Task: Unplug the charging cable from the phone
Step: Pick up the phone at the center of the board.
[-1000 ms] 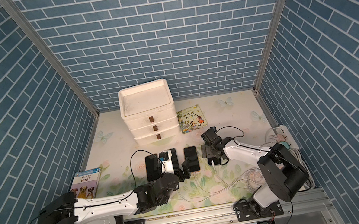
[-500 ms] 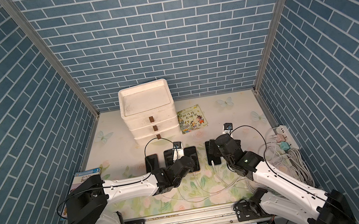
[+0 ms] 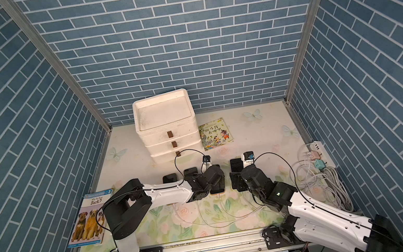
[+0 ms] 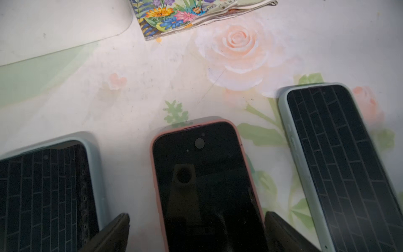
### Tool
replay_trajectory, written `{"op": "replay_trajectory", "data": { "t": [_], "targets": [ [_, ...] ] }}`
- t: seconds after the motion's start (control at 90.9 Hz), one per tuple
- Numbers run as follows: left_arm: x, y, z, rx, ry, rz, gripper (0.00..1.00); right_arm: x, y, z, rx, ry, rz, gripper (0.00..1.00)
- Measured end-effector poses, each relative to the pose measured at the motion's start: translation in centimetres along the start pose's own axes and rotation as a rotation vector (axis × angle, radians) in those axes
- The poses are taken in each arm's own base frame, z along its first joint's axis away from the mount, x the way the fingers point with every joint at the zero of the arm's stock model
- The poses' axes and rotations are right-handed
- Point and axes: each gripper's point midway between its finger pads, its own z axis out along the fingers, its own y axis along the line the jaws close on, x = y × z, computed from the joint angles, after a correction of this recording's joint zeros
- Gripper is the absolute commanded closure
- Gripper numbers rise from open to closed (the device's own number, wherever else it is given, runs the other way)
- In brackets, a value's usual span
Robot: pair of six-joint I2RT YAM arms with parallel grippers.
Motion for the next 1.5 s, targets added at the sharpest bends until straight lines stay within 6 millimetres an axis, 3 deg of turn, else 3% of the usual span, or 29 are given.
{"op": "replay_trajectory", "data": {
  "t": [0.22,0.517,1.496],
  "targets": [
    [0.4,-0.5,0.3,0.018,0.022,0.004,0.0,0.8,1.1,-0.2,-0.03,0.008,-0.022,0.25],
    [0.0,-1.2,0.7,0.027,0.019,0.002,0.0,0.6,1.0,-0.3,-0.024,-0.002,-0.026,0.25],
    [0.3,-1.1,1.2,-0.036,0.05,0.002,0.01,0.5,2.0,-1.1,-0.089,-0.023,-0.021,0.26]
  ]
}}
